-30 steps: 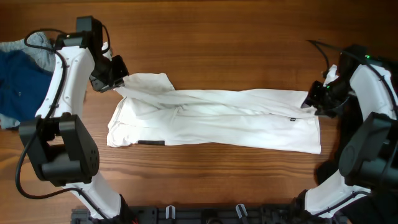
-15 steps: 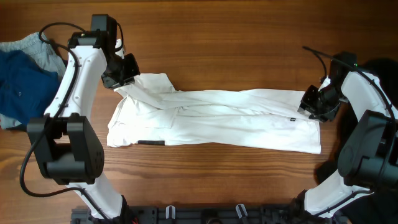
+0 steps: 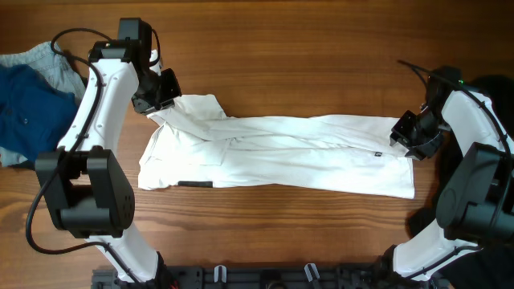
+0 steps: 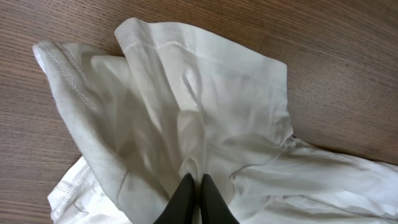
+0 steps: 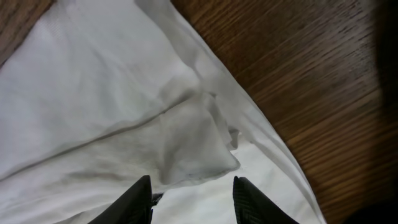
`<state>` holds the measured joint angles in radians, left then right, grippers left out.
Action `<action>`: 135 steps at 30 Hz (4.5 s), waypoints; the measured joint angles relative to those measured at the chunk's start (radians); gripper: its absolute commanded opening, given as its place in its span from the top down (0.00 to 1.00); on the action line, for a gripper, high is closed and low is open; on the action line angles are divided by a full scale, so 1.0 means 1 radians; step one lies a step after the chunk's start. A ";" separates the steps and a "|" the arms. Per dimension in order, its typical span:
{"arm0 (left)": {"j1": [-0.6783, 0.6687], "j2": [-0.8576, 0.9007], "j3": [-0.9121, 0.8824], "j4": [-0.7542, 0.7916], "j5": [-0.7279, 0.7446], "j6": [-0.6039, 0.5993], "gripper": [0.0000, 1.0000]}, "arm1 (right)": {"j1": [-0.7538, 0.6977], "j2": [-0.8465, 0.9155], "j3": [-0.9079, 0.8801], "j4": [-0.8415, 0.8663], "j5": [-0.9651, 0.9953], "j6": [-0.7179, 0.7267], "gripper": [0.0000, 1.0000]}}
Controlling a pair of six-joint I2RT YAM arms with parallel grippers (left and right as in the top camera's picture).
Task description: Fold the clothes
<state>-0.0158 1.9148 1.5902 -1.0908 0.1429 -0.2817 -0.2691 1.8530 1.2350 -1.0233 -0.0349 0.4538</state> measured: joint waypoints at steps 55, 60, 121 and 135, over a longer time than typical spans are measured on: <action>0.135 -0.043 -0.002 -0.305 0.197 0.098 0.96 | -0.109 -0.105 0.136 -0.164 0.020 -0.142 0.96; 0.135 -0.043 -0.003 -0.321 0.124 0.117 0.95 | -0.109 -0.105 0.114 -0.166 0.037 -0.150 0.96; -0.289 0.214 -0.042 0.121 0.055 -0.133 0.67 | -0.109 -0.105 0.087 -0.185 0.082 -0.221 0.57; -0.296 0.213 -0.077 0.123 0.047 -0.143 0.96 | -0.109 -0.105 0.087 -0.183 0.082 -0.222 0.57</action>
<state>-0.3115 2.1281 1.5127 -0.9680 0.1902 -0.4252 -0.3786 1.7485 1.3216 -1.2068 0.0467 0.2321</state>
